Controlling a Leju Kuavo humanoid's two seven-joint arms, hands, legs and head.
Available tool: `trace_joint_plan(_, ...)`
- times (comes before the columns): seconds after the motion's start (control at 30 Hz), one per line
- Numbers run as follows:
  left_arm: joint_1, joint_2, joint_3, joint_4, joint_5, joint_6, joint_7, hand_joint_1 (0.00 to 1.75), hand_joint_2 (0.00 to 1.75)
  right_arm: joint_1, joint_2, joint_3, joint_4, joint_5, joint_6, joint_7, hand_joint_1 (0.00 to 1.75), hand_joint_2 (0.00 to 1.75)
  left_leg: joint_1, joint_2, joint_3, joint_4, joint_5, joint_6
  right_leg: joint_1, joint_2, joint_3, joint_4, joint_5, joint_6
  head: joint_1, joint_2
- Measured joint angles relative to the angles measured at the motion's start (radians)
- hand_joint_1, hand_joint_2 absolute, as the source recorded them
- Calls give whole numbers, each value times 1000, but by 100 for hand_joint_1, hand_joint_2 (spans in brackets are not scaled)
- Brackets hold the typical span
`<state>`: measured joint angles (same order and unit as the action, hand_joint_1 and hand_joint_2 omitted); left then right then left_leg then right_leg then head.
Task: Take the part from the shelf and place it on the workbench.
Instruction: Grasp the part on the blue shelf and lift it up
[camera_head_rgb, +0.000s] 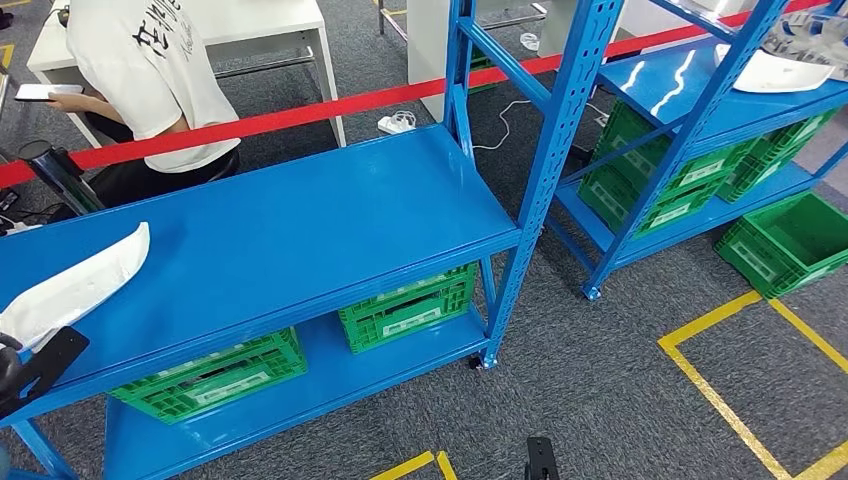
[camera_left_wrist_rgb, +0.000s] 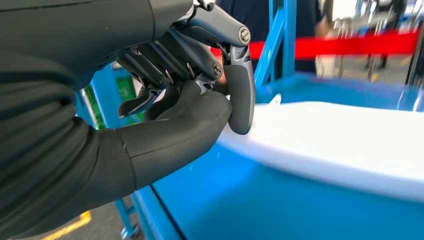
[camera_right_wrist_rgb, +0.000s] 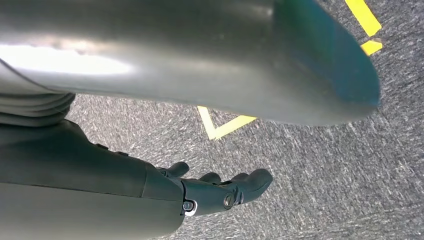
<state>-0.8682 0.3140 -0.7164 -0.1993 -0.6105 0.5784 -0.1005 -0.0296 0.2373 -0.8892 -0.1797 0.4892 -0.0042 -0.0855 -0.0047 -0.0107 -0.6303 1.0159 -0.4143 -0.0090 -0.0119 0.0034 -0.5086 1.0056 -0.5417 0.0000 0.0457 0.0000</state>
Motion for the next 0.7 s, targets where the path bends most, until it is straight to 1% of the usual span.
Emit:
trace_joint_plan(0.07,3,-3,5,-4,-3,58,-35,175,175,0,0,0,0,2,-1,-4,0,0,0,0,0,0,0,0,0,0,0,0,0,0,0,0)
trace_joint_plan(0.13,6,-13,29,-21,-14,102,-94,175,175,0,-2,0,0,0,-5,-13,0,0,0,0,0,0,0,0,0,0,0,0,0,0,0,0)
trace_joint_plan(0.23,4,-47,122,-61,-51,122,-214,175,175,-2,-7,-1,0,-2,-5,-32,0,0,0,-1,0,0,0,0,-1,-1,0,0,0,0,0,0)
trace_joint_plan(0.3,-3,-76,189,-77,-61,123,-278,175,175,-5,-11,-1,0,-2,0,-39,0,0,0,-1,1,0,0,0,-1,0,1,0,1,0,0,0)
trace_joint_plan(0.4,-13,-106,259,-92,-61,123,-311,175,175,-6,-16,-1,0,-2,3,-41,0,0,-1,3,1,0,0,0,-1,2,1,0,2,0,0,0)
trace_joint_plan(0.47,-17,-120,289,-98,-49,122,-340,175,175,-5,-17,-2,0,-2,5,-46,0,0,-1,3,2,0,0,0,-1,2,0,0,2,0,0,0)
trace_joint_plan(0.6,-23,-150,349,-107,8,81,-469,175,175,-6,-22,-2,0,2,24,-74,0,0,0,3,2,0,0,0,-1,1,1,0,2,0,0,0)
trace_joint_plan(0.7,-24,-165,381,-124,36,38,-536,175,175,-6,-25,-2,0,3,35,-83,0,0,0,3,2,0,0,0,0,2,1,0,2,0,0,0)
